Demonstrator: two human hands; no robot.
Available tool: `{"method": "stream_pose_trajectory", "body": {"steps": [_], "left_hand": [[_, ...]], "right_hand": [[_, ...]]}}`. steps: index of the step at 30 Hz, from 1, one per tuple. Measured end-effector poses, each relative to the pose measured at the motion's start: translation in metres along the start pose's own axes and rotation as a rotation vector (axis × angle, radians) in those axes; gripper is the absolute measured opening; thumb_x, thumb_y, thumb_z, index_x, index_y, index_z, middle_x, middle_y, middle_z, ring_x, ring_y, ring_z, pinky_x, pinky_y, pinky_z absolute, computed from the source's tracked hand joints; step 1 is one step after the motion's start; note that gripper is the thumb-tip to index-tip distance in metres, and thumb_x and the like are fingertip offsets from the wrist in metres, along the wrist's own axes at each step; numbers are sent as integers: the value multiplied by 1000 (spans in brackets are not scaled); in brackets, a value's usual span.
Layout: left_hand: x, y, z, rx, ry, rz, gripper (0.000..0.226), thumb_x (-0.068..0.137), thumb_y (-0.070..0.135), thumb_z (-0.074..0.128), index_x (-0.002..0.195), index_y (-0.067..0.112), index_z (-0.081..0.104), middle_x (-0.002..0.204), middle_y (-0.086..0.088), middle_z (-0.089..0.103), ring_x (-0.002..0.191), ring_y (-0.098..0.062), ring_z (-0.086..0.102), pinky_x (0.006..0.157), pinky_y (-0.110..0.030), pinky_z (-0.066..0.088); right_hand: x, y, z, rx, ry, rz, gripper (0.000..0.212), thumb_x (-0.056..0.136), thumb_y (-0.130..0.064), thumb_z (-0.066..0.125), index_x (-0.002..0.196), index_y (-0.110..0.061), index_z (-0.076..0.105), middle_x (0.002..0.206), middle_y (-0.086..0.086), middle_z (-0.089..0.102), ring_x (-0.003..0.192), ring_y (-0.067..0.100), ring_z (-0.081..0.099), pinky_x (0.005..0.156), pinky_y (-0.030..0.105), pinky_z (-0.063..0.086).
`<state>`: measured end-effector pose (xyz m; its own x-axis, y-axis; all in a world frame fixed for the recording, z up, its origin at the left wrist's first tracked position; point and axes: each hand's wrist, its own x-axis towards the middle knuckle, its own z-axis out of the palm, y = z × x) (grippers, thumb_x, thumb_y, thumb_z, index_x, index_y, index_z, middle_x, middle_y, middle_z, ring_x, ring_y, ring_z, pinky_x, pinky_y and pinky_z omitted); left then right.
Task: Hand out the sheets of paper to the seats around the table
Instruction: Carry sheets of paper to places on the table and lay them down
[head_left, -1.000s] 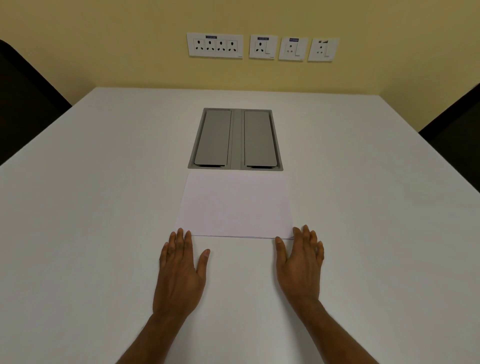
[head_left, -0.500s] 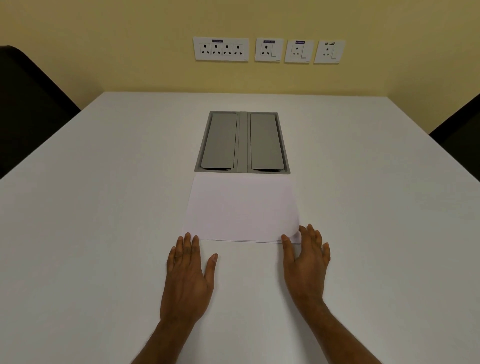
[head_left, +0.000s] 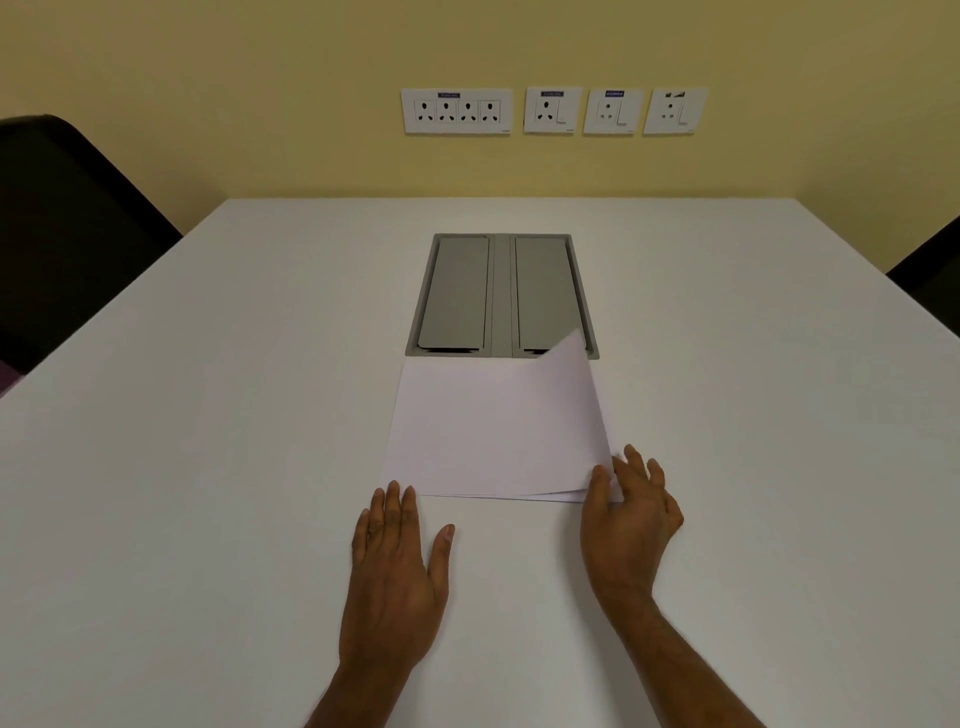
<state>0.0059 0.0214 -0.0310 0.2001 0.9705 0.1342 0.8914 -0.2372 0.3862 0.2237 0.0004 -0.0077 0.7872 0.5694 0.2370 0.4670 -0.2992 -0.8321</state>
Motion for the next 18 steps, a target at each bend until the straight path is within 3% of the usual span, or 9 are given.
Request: {"method": "stream_pose_trajectory", "body": {"steps": [2,4,7,10,13,18], "left_hand": [[0,0,0,-3,4,-1,83,94,65,4,158,13,13,166,-1,11,154,-13,3,126,-35,6],[0,0,0,-7,4,-4,84,93,66,3,158,14,12,167,-1,10,154,-13,2,126,-35,6],[0,1,0,-16,9,-5,84,93,65,3,158,13,12,166,-2,11,154,-14,3,126,-36,7],[-1,2,-1,-33,18,-11,84,93,66,4,158,14,11,166,-1,12,154,-13,2,125,-34,6],[-1,1,-1,-89,38,-22,81,93,65,7,158,16,6,166,2,9,154,-11,0,125,-31,5],[-2,3,-5,-140,91,-4,76,97,58,14,158,13,11,166,0,13,154,-12,5,125,-36,12]], "right_hand": [[1,-8,-1,26,33,-12,25,98,-19,58,117,-8,70,128,7,67,126,26,53,108,42,34],[2,-17,-4,108,16,3,24,100,-23,53,111,-11,72,105,3,74,97,20,65,89,37,49],[3,-28,-6,243,-18,77,23,100,-20,52,86,-15,69,71,-1,68,63,13,61,59,29,48],[8,-31,-5,446,-45,294,21,97,-10,53,83,-18,68,81,3,73,68,25,70,64,34,58],[12,-29,-6,629,-53,508,15,94,-5,56,93,-6,70,85,7,74,66,24,72,68,32,60],[5,-28,-15,786,-40,645,13,93,-2,60,91,-9,71,86,9,75,65,22,71,70,30,63]]}}
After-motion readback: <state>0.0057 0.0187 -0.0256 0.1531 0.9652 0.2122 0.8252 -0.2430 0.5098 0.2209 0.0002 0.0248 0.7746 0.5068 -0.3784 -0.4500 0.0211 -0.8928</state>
